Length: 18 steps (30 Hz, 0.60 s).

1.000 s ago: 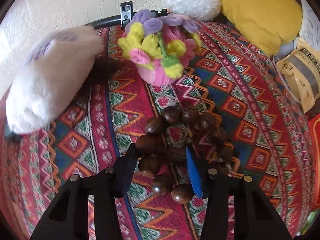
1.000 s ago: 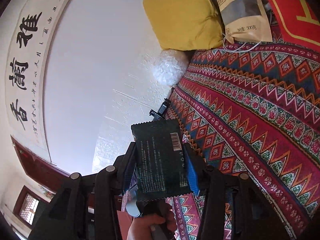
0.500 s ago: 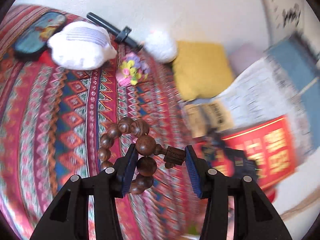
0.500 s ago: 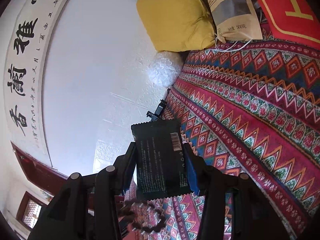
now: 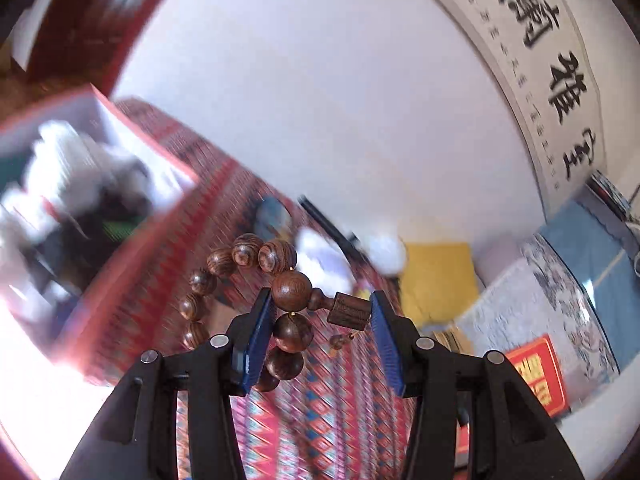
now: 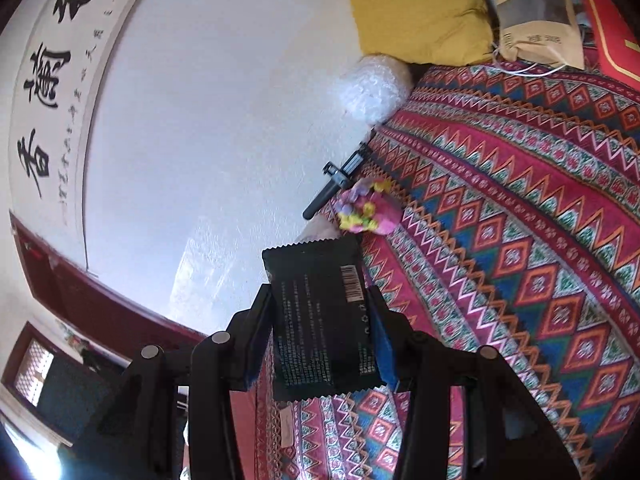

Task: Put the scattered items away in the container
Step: 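Drop the bead bracelet in the box with the left tool while the right tool drops the packet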

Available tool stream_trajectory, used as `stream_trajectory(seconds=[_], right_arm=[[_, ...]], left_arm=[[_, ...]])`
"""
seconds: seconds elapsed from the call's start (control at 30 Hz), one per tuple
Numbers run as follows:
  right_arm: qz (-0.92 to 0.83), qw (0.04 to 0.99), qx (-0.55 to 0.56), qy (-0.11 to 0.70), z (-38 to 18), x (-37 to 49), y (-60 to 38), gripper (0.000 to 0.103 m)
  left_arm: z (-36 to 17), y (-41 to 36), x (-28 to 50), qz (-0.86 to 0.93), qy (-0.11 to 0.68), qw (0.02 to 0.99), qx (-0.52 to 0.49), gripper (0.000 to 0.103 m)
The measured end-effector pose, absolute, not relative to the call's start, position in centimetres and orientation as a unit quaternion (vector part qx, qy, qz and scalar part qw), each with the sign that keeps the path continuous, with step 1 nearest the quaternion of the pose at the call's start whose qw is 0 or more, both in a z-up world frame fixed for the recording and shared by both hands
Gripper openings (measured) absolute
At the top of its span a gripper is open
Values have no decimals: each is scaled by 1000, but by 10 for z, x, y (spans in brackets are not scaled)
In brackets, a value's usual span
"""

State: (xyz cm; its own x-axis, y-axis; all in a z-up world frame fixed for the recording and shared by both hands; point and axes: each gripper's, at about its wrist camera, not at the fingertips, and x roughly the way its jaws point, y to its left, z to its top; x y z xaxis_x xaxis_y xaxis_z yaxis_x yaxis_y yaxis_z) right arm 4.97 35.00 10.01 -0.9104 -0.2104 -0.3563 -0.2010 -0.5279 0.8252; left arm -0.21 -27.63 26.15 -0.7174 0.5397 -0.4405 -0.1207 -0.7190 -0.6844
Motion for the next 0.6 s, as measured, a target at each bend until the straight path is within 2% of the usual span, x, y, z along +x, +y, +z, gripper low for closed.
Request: stream_trajectory(seconds=[0.13, 0.17, 0.2, 0.3, 0.4, 0.5, 0.6], right_arm=[[-852, 11, 223, -473, 104, 39, 322, 43], [-853, 13, 226, -470, 104, 36, 316, 43], [-854, 16, 228, -467, 104, 33, 310, 43], [-857, 28, 241, -455, 104, 23, 287, 43], [-863, 37, 256, -434, 106, 13, 265, 43], [-873, 44, 271, -403, 109, 6, 244, 43], [-884, 53, 289, -365, 111, 0, 220, 43]], left_arm=[[291, -354, -33, 886, -336, 103, -304, 46], [291, -372, -42, 889, -320, 56, -323, 55], [287, -389, -46, 890, -297, -4, -345, 71], [266, -429, -24, 891, -245, -201, -325, 84], [226, -445, 6, 883, -244, -284, -284, 87], [175, -457, 15, 865, -297, -285, -287, 87], [140, -467, 18, 851, -318, -302, -288, 87]])
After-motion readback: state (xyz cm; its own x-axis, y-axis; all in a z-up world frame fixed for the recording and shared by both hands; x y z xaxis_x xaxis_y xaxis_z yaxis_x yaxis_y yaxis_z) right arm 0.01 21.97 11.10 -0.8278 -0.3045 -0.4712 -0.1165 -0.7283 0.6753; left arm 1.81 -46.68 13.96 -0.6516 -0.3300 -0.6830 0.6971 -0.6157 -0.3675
